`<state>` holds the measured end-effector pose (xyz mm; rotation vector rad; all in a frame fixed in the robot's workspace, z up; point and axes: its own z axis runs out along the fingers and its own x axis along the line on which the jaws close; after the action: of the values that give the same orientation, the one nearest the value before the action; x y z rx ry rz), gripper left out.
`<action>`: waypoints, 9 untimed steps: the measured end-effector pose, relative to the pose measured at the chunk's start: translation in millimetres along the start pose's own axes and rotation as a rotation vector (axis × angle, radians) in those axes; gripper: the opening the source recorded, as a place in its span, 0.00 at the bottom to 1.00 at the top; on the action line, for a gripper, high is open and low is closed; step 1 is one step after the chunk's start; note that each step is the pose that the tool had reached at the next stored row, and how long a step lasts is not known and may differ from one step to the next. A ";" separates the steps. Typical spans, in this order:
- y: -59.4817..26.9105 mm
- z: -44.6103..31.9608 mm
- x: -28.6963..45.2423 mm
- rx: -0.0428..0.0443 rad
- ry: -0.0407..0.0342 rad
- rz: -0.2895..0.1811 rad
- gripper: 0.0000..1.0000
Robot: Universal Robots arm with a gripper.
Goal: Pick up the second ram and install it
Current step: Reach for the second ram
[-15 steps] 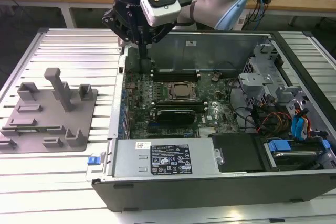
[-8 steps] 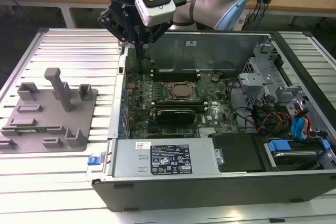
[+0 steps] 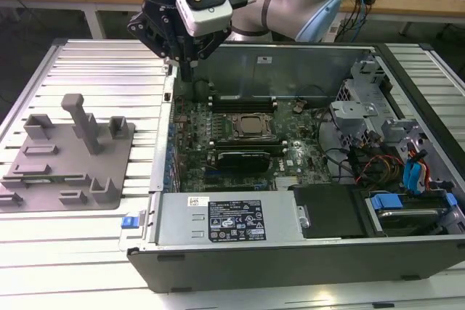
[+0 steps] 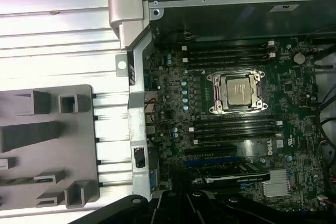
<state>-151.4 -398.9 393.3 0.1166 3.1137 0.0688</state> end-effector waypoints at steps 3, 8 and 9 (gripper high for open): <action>-0.3 -0.1 3.5 0.0000 0.0000 0.000 0.08; -1.1 -0.3 15.1 0.0000 -0.0001 0.000 0.08; -1.2 -0.4 16.6 0.0000 -0.0001 0.000 0.08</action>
<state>-168.0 -398.9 393.2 0.1165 3.1137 0.0688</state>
